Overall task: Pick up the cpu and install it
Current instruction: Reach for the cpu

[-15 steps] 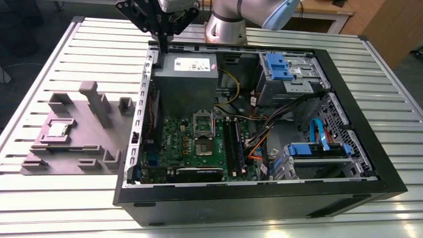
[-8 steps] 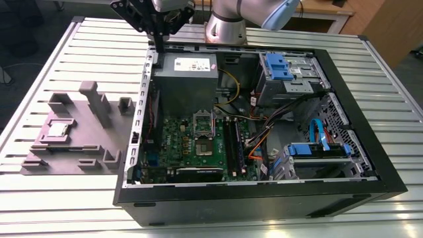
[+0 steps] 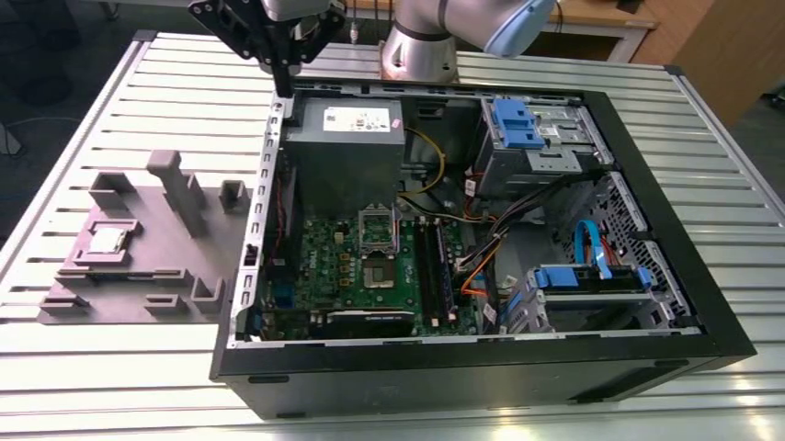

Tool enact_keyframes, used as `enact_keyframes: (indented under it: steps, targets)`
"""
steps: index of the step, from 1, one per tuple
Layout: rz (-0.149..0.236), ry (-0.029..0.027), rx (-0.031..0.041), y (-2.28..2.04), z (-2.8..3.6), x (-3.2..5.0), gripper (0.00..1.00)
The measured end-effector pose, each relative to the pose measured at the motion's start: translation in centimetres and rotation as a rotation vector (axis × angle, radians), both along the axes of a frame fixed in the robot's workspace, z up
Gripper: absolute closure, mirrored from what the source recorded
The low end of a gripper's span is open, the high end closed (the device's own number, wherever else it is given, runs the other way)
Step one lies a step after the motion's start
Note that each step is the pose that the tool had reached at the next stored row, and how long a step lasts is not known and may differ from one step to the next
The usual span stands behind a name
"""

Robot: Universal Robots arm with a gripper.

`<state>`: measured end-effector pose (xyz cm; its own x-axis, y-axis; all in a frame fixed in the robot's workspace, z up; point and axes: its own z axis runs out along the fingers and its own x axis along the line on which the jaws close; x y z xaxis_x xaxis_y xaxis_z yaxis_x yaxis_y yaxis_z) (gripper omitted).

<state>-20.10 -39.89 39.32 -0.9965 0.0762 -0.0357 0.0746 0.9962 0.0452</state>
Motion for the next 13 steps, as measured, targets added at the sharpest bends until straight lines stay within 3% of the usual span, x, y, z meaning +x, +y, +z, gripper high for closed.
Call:
enact_keyframes:
  steps: [13]
  targets:
    - [0.0,-0.008,0.0001,0.0,-0.02,-2.05,0.9]
